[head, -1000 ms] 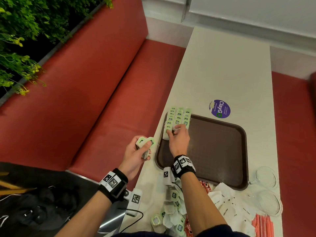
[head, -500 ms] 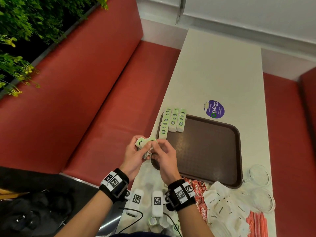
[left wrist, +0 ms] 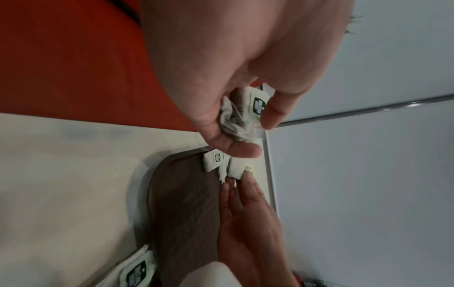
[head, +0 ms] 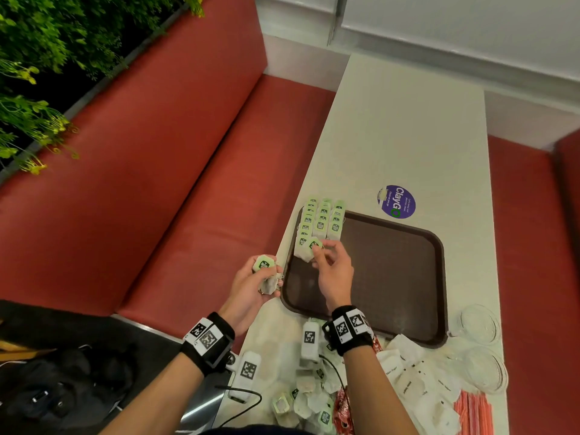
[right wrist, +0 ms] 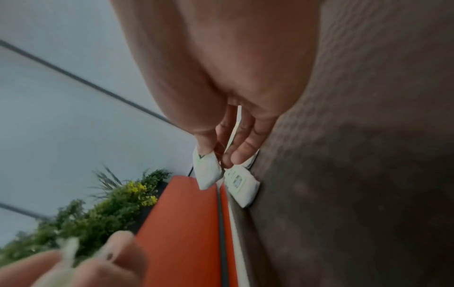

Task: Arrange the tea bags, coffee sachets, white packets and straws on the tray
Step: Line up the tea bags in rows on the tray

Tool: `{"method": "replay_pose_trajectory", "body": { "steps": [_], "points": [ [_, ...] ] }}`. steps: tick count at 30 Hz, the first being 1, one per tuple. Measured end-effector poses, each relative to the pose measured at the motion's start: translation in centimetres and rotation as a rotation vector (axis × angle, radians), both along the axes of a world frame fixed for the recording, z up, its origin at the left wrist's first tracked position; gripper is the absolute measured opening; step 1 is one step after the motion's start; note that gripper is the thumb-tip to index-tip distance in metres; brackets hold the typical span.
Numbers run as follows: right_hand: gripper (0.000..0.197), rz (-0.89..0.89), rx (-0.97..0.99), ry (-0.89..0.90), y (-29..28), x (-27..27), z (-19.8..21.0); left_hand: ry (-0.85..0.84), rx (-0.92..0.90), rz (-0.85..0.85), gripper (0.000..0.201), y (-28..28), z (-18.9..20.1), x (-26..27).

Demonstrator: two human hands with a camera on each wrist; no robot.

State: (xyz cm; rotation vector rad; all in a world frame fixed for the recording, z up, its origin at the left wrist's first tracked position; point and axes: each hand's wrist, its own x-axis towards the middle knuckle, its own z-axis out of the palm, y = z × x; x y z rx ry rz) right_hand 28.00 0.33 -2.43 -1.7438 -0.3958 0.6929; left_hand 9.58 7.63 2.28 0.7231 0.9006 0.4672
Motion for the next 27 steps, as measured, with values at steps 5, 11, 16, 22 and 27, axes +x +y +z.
{"method": "replay_pose_trajectory", "body": {
  "steps": [5,11,16,22,27],
  "points": [
    [0.008,0.089,-0.104,-0.161,0.1,2.2,-2.1,-0.022,-0.064,0.013,0.033,0.7,-0.4,-0.8],
    [0.006,0.084,-0.230,-0.294,1.0,5.7,-2.1,-0.013,-0.037,0.030,0.030,0.9,-0.9,-1.4],
    [0.009,0.112,-0.300,-0.271,3.2,6.4,-2.5,-0.002,-0.008,0.009,0.030,0.7,-1.0,-1.1],
    [0.019,0.110,-0.398,-0.318,4.2,5.8,-2.4,0.021,0.009,-0.002,0.024,0.6,-0.8,-0.6],
    [0.014,0.073,-0.412,-0.424,4.5,5.9,-3.3,0.028,0.015,-0.007,0.024,0.7,-0.6,-0.8]
  ]
}}
